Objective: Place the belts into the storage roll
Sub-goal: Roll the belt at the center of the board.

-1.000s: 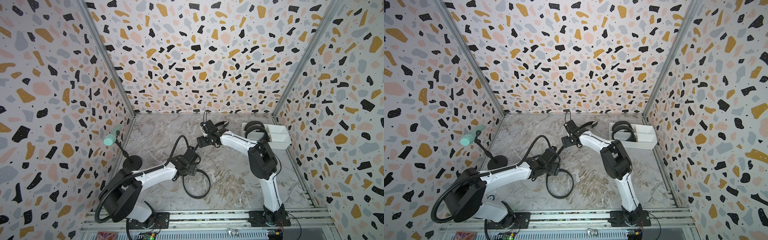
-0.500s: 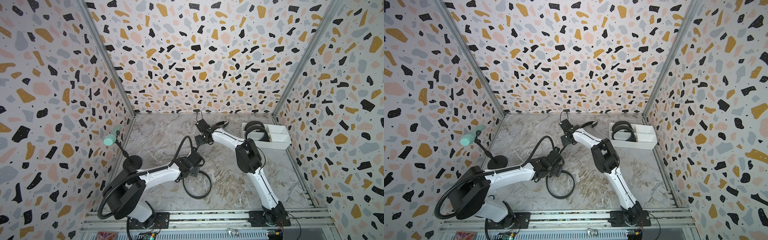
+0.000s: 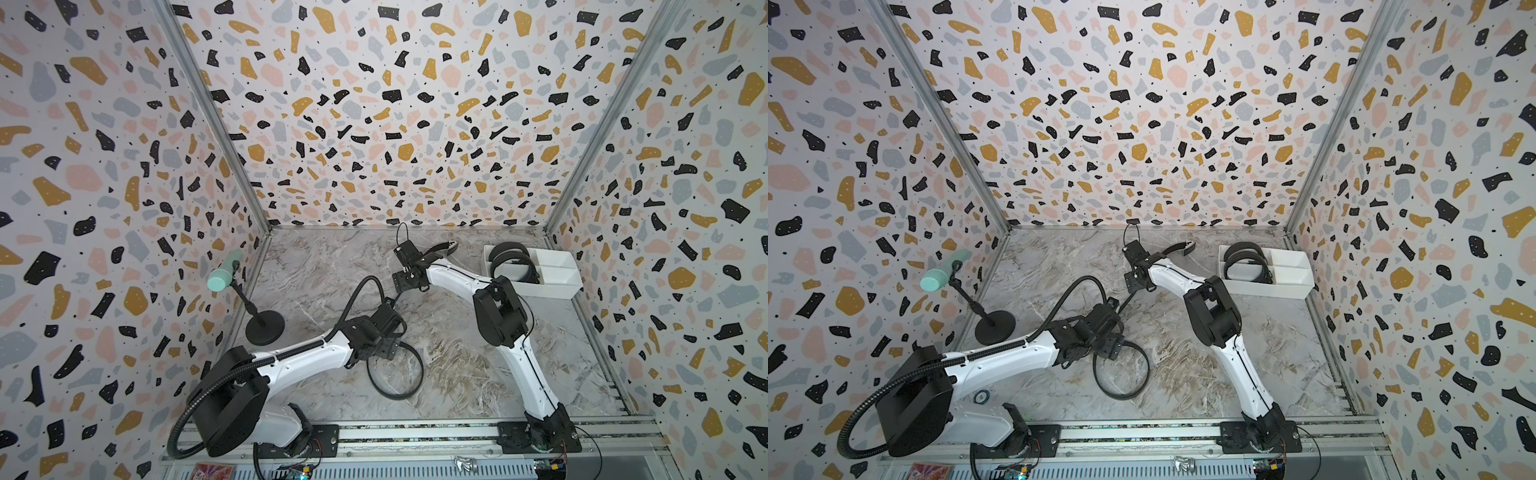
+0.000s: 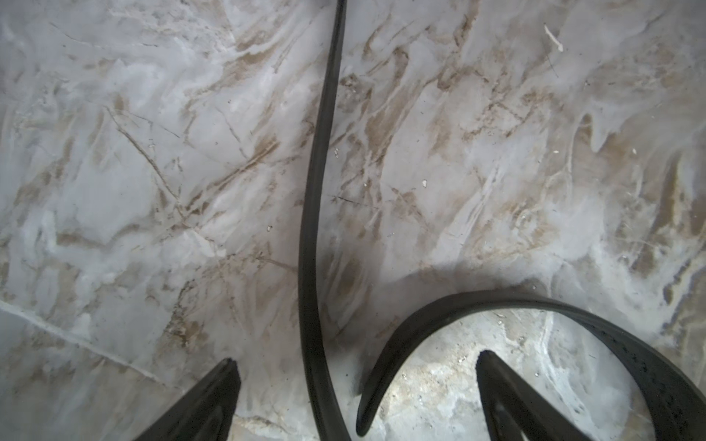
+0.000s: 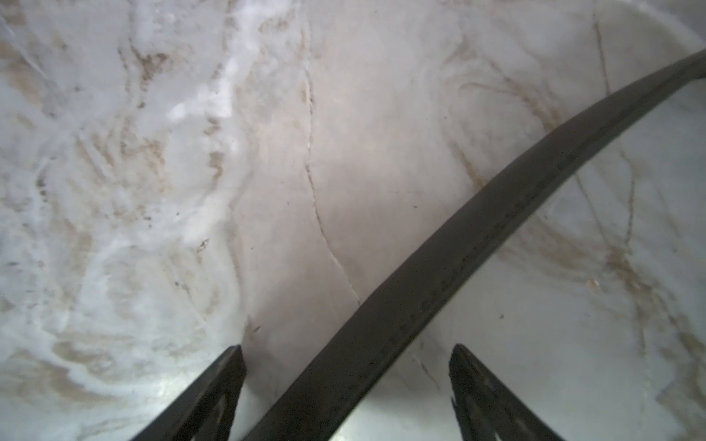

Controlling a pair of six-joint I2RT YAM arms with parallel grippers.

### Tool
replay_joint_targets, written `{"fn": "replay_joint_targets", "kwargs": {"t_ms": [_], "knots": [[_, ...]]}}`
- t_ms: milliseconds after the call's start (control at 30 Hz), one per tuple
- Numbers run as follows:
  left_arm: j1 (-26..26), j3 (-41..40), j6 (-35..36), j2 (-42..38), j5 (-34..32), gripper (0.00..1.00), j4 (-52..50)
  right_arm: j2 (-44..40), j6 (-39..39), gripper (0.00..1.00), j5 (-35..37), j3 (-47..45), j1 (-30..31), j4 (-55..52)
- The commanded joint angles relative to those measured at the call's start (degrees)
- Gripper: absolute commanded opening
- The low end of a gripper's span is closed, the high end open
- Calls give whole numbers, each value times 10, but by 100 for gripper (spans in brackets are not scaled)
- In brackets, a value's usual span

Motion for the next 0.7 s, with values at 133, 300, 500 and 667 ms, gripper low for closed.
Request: {"fn": "replay_joint_targets", "kwargs": {"t_ms": [133,300,500,667], "knots": [[-13,-10,16,42,9,93,9,-16,1,85,4,-25,-6,-27],[-17,3,0,89,-52,93,32,-15,1,84,3,-29,-7,-26],[-12,13,-55,99,-132,80,98,-34,3,79,-13,-76,-7,-16],[18,19,-86,126,-162,52,114,-89,12,70,-30,-186,-3,13]]}}
